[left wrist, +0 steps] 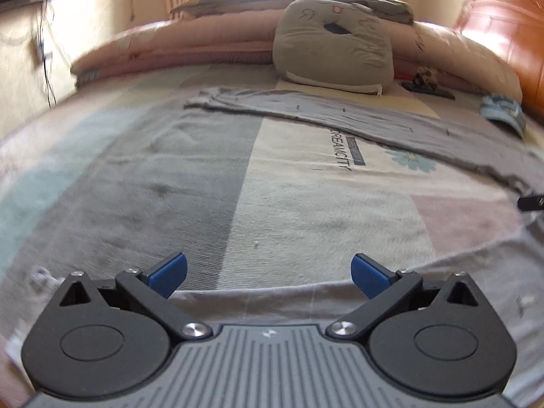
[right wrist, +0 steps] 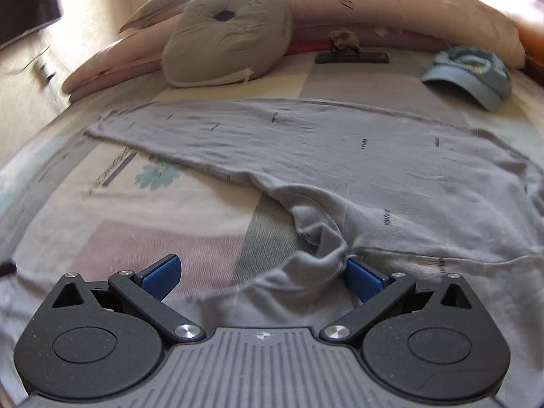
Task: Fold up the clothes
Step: 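Lift both open grippers and move them toward the trouser waistband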
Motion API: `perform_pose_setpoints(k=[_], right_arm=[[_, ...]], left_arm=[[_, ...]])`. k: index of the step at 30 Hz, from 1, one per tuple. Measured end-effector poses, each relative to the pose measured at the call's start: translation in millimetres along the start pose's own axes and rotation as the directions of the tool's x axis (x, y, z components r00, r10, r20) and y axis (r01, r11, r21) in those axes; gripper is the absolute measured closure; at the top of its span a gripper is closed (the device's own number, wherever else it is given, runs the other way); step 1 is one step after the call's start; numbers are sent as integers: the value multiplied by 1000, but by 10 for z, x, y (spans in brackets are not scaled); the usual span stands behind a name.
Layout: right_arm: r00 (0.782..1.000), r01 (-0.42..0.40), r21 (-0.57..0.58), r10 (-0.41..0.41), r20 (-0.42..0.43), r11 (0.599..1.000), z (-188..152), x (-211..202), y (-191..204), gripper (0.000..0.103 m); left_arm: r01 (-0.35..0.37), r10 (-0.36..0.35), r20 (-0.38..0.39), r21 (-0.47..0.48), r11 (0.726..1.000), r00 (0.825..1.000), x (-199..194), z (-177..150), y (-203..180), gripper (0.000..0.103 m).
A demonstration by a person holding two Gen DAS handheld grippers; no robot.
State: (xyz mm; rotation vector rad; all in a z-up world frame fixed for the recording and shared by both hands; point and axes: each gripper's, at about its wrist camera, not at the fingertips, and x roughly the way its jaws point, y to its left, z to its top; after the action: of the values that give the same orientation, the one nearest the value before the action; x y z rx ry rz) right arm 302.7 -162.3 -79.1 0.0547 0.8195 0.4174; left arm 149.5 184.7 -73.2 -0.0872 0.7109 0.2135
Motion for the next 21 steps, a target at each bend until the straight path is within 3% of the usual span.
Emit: perform_pose_setpoints(k=[5, 10, 13, 15, 21], right_arm=[[995, -98, 8, 98, -6, 995, 99, -158, -5, 0], [993, -111, 9, 112, -48, 994, 40, -15, 63, 0], [994, -107, -35, 106, -34, 994, 34, 18, 170, 0], [987, -161, -4, 161, -14, 987, 43, -101, 136, 0], [990, -140, -75, 139, -6, 987, -92, -81, 285, 0]], left_arm=[[-1, 1, 13, 20, 1000, 1000, 15, 109, -52, 1], [34, -34, 25, 5, 999, 999, 6, 127, -64, 1], [35, -36, 24, 15, 999, 999, -22, 91, -85, 1], [35, -35, 35, 21, 999, 999, -78, 75, -85, 1], [60, -60, 78, 6, 998, 995, -254, 0, -56, 1]])
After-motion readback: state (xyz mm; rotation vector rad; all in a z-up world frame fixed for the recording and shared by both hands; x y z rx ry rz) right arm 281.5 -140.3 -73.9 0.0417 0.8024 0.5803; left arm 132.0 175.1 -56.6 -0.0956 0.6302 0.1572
